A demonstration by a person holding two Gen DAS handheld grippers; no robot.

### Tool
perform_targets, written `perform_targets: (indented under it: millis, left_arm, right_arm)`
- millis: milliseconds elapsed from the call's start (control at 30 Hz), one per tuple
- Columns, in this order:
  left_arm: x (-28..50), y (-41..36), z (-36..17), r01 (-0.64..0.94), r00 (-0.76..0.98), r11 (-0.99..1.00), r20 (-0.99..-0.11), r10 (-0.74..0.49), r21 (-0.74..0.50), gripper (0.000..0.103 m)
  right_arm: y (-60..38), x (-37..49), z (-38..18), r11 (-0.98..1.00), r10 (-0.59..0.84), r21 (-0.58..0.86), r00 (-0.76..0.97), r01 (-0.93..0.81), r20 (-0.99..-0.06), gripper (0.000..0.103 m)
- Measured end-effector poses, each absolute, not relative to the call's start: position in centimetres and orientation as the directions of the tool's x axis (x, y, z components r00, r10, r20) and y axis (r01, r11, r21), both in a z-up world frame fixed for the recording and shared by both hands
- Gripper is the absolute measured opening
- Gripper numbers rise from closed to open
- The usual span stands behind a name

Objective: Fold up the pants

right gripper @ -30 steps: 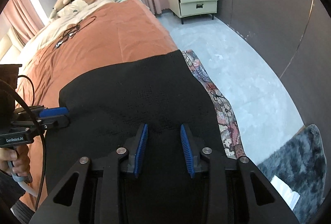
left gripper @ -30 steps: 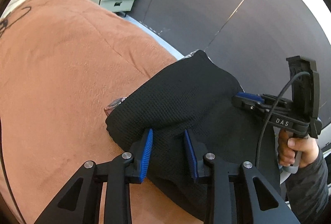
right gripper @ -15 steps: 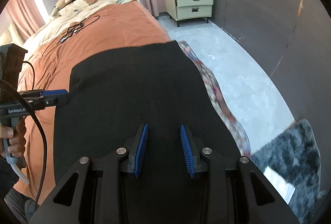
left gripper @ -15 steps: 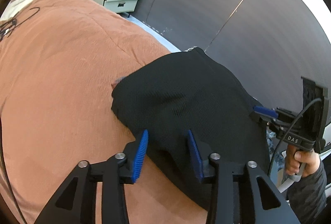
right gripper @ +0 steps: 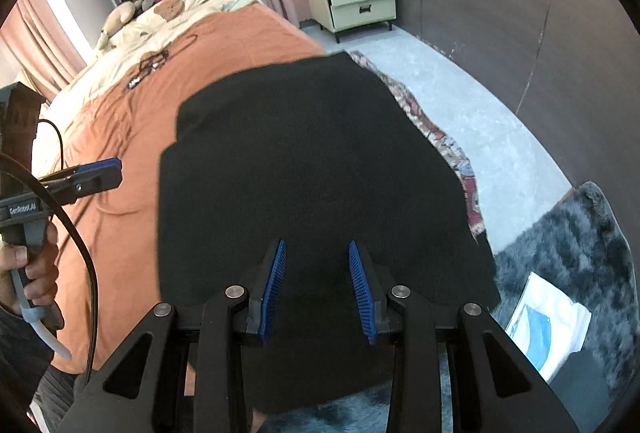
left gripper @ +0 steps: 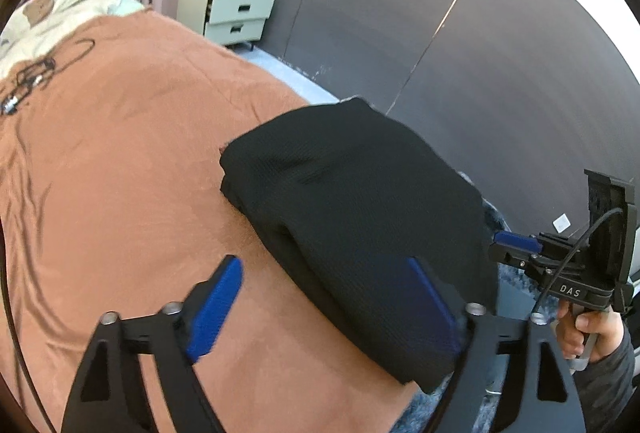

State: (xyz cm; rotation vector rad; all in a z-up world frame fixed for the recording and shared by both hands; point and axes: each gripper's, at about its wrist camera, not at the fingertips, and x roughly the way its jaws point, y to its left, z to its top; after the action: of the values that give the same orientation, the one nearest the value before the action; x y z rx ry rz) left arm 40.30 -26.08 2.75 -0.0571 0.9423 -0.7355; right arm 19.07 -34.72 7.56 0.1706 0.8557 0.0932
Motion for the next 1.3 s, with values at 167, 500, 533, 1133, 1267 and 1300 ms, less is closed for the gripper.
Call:
perform_targets:
  millis: [167,500,533,1133,1267,1300]
  left_arm:
    - [38.2,-24.5,5.7,0.558,0.423,0.766,-0.685,-0.593,-0.318,0.103]
    - [33.9,-21.6,9.2,0.577,0.477,0.771,-0.656,-0.585,-0.269,0.103]
    - [33.5,-21.2,9.5,0.578,0.481,0.771,-0.653,-0.585,-0.266,0.103]
    - [24.0,-13.1,15.2,0.578,0.581,0.784,-0.561,-0.59,-0.226,0.103]
    - [21.7,-11.5,16.0,0.572,0.608,0.794,-0.543,-0.58,-0.208,0.103]
    - [21.3,-11.2,16.1,0.569,0.615,0.796,-0.538,-0.577,-0.204,0.103]
  right_arm:
    - [-33.9,16.2,10.0,0.985,0.114,0.172,0.695,0.014,-0.71,0.081]
    - [-30.9,10.5,12.8,0.985,0.08,0.167,0.754,0.039,-0.652,0.103]
    - [-30.7,9.8,12.9,0.986,0.075,0.163,0.757,0.042,-0.649,0.103]
    - [-25.2,-0.8,15.4,0.99,0.042,0.133,0.818,0.042,-0.574,0.103]
    - [-24.4,-2.9,15.2,0.991,0.038,0.126,0.832,0.039,-0.553,0.103]
    - [-24.2,-3.4,15.1,0.991,0.034,0.125,0.836,0.042,-0.548,0.103]
